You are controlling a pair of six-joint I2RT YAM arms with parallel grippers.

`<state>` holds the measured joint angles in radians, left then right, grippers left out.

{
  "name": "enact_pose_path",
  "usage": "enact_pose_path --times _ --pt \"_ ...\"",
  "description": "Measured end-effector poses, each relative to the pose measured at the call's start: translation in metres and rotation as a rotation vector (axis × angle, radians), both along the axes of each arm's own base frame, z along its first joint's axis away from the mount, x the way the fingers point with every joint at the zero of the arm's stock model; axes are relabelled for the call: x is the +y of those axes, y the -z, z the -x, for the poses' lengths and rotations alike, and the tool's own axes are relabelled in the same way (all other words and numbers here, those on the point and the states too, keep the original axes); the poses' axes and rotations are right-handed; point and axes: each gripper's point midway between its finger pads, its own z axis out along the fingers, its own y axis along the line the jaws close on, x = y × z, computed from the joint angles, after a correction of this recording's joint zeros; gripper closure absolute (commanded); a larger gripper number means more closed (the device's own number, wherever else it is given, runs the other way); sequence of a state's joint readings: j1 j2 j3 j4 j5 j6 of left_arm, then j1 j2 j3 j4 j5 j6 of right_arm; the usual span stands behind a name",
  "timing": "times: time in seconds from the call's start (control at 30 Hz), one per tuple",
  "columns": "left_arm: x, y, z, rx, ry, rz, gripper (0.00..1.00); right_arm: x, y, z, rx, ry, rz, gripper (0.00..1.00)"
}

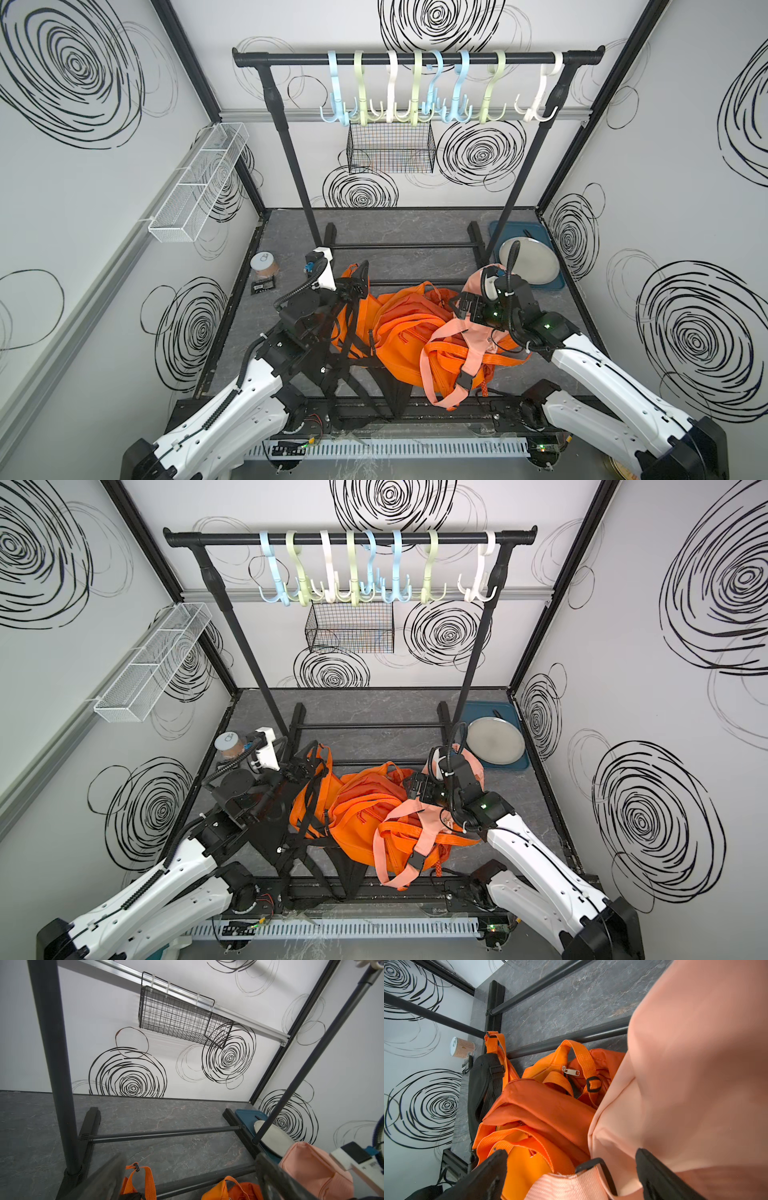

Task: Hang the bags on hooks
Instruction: Pick up the bag from the bag.

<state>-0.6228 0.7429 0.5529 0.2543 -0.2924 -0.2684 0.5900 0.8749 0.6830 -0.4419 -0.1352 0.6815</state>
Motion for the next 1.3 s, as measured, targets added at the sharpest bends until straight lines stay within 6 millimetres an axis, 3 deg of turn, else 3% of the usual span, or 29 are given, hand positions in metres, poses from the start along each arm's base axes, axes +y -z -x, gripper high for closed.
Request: enact_pose_path --times 0.13,0.23,0.3,0.37,0.5,0.73,0.8,0.93,1.17,1.3 --pt "-0.018 -0.001 0.008 -0.01 0.027 -0.129 0.01 0.021 -0.038 0.019 -0.073 -0.102 0.029 0.1" --pt "-0.021 -0.003 0.012 -0.029 0.014 -0.204 0.01 0.037 -0.042 0.03 -0.073 -0.177 0.111 0.15" --pt "-0.014 -0.004 0.012 -0.041 -0.02 -0.235 0.01 0.045 -0.029 0.038 -0.055 -0.219 0.194 0.18" --pt "-0.006 -0.01 0.013 -0.061 -0.052 -0.249 0.01 0.048 0.0 0.048 -0.007 -0.271 0.323 0.19" --pt "0.005 -0.016 0.016 -0.088 -0.092 -0.254 0.01 0.035 0.044 0.053 0.087 -0.301 0.57 0.16" --pt "0.006 -0.005 0.015 -0.076 -0.106 -0.295 0.01 0.032 0.068 0.043 0.154 -0.294 0.716 0.15" --pt "0.007 -0.002 0.014 -0.072 -0.107 -0.302 0.01 0.03 0.07 0.041 0.164 -0.285 0.714 0.09" --pt "0.006 0.003 0.014 -0.064 -0.104 -0.313 0.01 0.006 0.058 0.029 0.179 -0.181 0.61 0.04" --pt "0.001 0.01 0.011 -0.048 -0.09 -0.331 0.01 -0.027 -0.008 0.02 -0.017 -0.01 0.343 0.0" --pt "-0.002 0.012 0.01 -0.045 -0.08 -0.335 0.01 -0.05 -0.019 0.01 -0.041 0.099 0.299 0.01"
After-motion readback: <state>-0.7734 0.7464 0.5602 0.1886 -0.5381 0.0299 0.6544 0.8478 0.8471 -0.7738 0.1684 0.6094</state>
